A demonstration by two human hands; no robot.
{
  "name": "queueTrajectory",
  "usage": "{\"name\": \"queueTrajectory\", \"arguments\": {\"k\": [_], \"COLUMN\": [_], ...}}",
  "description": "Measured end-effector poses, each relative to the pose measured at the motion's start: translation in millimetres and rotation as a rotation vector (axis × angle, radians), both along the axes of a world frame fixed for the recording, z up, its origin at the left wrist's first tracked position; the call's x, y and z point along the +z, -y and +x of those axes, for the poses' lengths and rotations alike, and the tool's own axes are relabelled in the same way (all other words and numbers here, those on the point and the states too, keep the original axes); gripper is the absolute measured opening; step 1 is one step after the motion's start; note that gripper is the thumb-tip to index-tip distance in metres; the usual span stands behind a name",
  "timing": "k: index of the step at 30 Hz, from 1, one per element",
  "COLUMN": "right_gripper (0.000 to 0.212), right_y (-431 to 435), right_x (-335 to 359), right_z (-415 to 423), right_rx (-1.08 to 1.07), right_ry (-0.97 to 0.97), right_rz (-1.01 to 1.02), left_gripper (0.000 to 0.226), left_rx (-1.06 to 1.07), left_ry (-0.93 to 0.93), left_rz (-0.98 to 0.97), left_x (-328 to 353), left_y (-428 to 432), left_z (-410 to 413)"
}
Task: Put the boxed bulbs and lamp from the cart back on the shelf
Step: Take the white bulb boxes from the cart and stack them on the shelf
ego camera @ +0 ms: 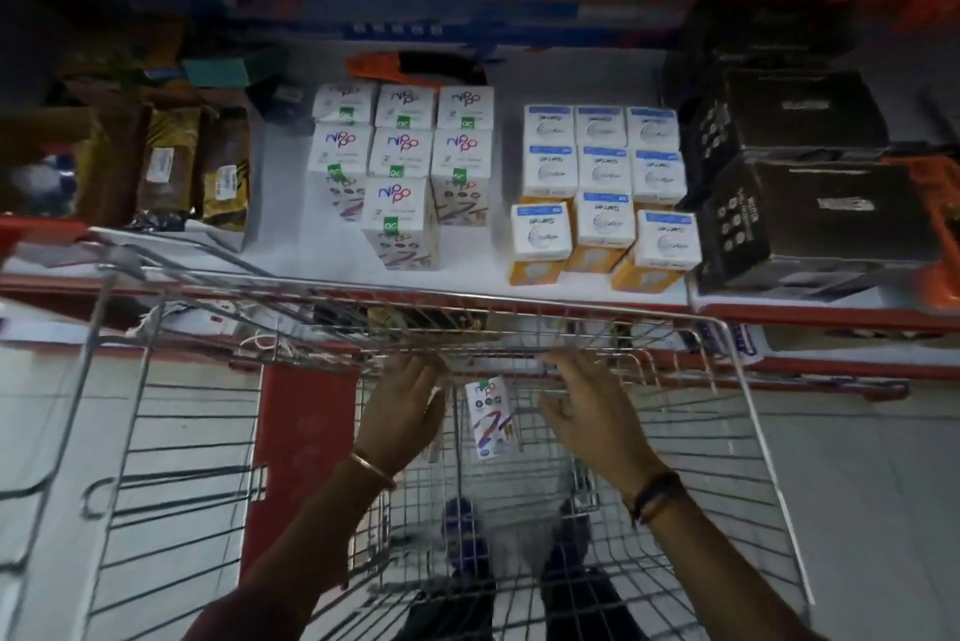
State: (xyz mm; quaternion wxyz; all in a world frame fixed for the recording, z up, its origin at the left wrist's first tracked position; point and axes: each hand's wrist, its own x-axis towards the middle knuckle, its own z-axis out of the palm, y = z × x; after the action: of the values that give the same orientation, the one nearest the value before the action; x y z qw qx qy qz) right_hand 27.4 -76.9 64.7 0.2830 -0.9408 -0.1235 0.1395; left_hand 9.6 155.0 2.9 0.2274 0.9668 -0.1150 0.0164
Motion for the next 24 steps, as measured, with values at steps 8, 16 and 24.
{"name": "queueTrajectory", "arguments": {"k": [8,16,24], "right_gripper": [0.088,0.114,0.083], "right_y": [-59.8,-73.4,-66.8], "right_x": [-145.6,-210.2,-193.5], "right_z": [22.8,35.3,5.5], "right_rx": [0.314,0.446,0.458], "right_ry": [-0.395,-0.343,-0.217], "right_rz": [-0.336,-0.566,-0.516], "left_gripper": [0.098,0.103,0.085], "left_rx": [-0.06,-0.212,-0.258], "left_ry": [-0.587,-0.555,-0.428], "left_rz": [0.419,0.583,0.46], "left_x": [-110.6,-164.0,-153.9], "left_y": [-42.7,-47.6,-53.6], "left_z": [2.1,15.1,-4.5]}}
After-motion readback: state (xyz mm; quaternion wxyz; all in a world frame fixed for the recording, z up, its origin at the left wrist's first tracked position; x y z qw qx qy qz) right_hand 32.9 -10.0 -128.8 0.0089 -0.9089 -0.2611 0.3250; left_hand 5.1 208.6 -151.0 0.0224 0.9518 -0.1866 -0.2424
